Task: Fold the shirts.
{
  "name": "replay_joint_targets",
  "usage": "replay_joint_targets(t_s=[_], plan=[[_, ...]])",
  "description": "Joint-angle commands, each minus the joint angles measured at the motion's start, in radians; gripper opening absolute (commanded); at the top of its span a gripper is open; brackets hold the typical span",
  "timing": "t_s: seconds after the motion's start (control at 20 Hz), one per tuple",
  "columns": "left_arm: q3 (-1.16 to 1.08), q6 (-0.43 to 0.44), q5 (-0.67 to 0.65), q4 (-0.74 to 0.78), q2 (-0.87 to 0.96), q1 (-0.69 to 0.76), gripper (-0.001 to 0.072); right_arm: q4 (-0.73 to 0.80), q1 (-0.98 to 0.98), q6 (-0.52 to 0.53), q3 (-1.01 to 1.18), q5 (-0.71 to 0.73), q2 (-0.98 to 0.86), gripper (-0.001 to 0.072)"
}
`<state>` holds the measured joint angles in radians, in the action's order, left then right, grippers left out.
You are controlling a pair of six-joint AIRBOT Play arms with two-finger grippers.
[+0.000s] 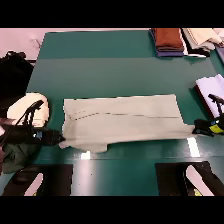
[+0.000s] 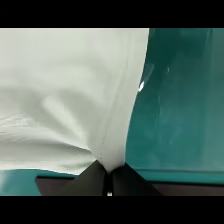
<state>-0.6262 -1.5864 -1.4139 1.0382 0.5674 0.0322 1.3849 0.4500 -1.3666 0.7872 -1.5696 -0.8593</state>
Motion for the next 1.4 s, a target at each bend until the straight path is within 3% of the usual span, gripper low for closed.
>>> replay_joint_targets(t_s=[0.0,0.25,0.5,0.55,0.6,0.65,0.9,0.95,1.0,1.15,1.35], plan=[[-0.098,0.087,0.177,0.006,0.205,-0.001,0.0019,-0.05,-0.045,-0.002,0.093,0.071,-0.103,0.002],[-0.33,0.156,0.34,0.002,0.562,-0.001,0.002,-0.064,-0.163,-0.05,0.287,0.184,-0.332,0.002],[-0.477,0.154,0.418,0.002,0.732,-0.001,0.0033,-0.204,-0.18,-0.047,0.453,0.212,-0.516,0.0032],[-0.488,0.148,0.433,0.001,0.734,-0.001,0.0332,-0.222,-0.176,-0.046,0.474,0.222,-0.54,0.0178],[-0.5,0.125,0.442,0.002,0.734,-0.001,0.0563,-0.24,-0.167,-0.045,0.496,0.226,-0.56,0.0356],[-0.516,0.117,0.437,0.001,0.734,-0.002,0.0545,-0.264,-0.155,-0.03,0.511,0.225,-0.574,0.0385],[-0.544,0.118,0.391,-0.056,0.734,-0.001,0.0538,-0.294,-0.005,0.078,0.442,0.197,-0.577,0.0388],[-0.544,0.122,0.386,-0.077,0.735,-0.001,0.0332,-0.295,0.035,0.095,0.408,0.202,-0.579,0.042],[-0.544,0.134,0.382,-0.1,0.735,-0.001,0.0044,-0.308,0.071,0.118,0.38,0.2,-0.589,0.0467],[-0.544,0.154,0.403,-0.175,0.735,0.013,0.0022,-0.375,0.14,0.164,0.35,0.149,-0.687,0.0496],[-0.544,0.144,0.463,-0.173,0.753,0.156,0.0021,-0.47,0.099,0.18,0.35,0.171,-0.799,0.0494]])
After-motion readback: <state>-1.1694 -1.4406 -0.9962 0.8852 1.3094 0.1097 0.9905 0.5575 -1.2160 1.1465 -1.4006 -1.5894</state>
